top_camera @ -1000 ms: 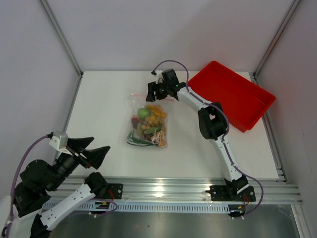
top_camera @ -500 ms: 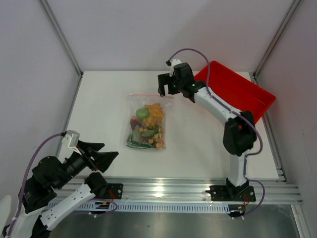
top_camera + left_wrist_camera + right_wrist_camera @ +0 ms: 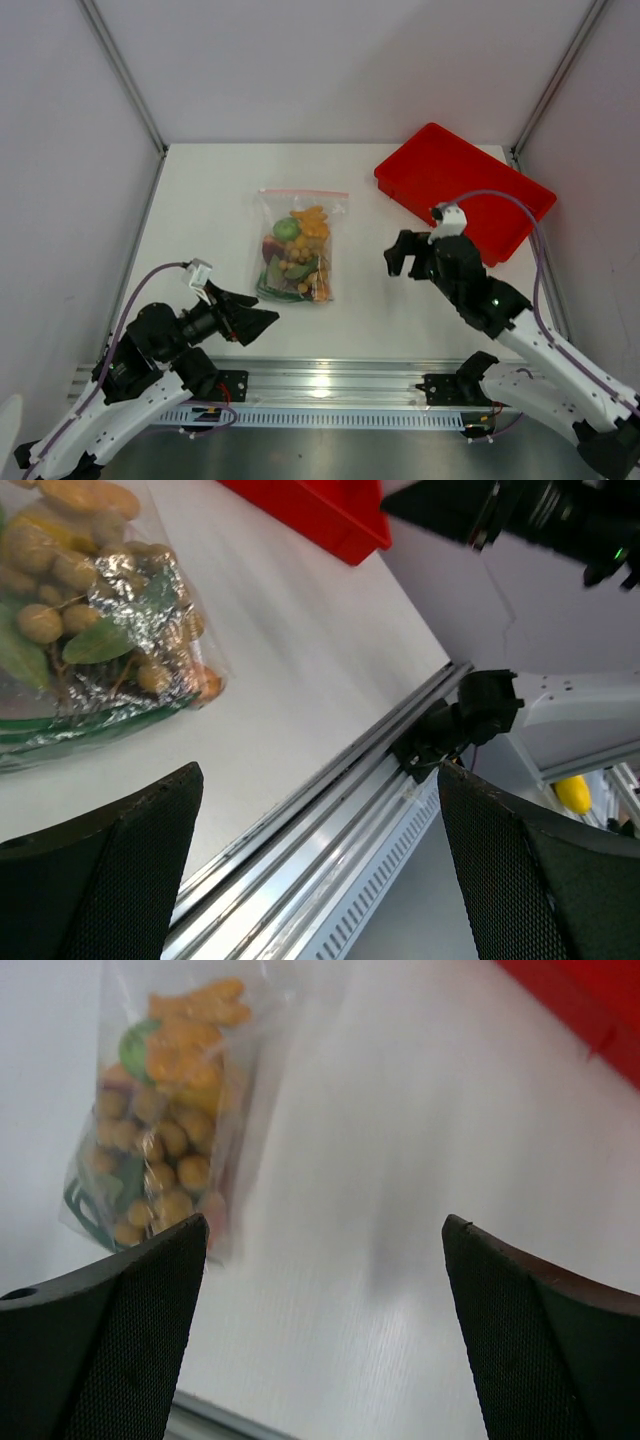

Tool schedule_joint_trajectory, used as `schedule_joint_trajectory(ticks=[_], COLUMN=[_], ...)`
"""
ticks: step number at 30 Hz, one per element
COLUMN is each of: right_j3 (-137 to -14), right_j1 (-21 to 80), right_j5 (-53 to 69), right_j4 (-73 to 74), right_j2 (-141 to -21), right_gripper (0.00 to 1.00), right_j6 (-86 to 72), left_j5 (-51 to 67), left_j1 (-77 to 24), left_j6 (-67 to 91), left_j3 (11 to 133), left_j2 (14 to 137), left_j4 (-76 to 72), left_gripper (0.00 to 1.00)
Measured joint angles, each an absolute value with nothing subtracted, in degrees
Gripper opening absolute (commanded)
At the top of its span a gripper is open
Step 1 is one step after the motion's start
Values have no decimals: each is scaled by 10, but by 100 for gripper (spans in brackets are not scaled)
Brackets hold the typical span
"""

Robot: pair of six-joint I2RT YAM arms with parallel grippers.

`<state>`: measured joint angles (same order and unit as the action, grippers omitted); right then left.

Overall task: Place the food in the zip-top bag and seal the zipper
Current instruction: Reset both arms

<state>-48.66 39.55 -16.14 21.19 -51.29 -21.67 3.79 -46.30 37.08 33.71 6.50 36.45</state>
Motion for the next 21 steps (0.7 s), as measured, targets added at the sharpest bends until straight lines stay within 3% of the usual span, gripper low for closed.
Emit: schedule_joint_trajectory(ticks=[10, 16, 21], right_j3=[-322, -289, -279], right_j1=[512, 529, 531], right_j5=[-234, -252, -257], right_j4=[320, 353, 359], right_j2=[-204, -180, -182], right_gripper=[99, 99, 100], right_j6=[-397, -457, -470], left_j5=[63, 72, 142], left_j1=[-463, -452, -372], left_j6=[411, 426, 439], left_j3=[227, 159, 149], left_j2=[70, 72, 148], left_j4=[167, 76, -12], left_gripper=[99, 100, 100])
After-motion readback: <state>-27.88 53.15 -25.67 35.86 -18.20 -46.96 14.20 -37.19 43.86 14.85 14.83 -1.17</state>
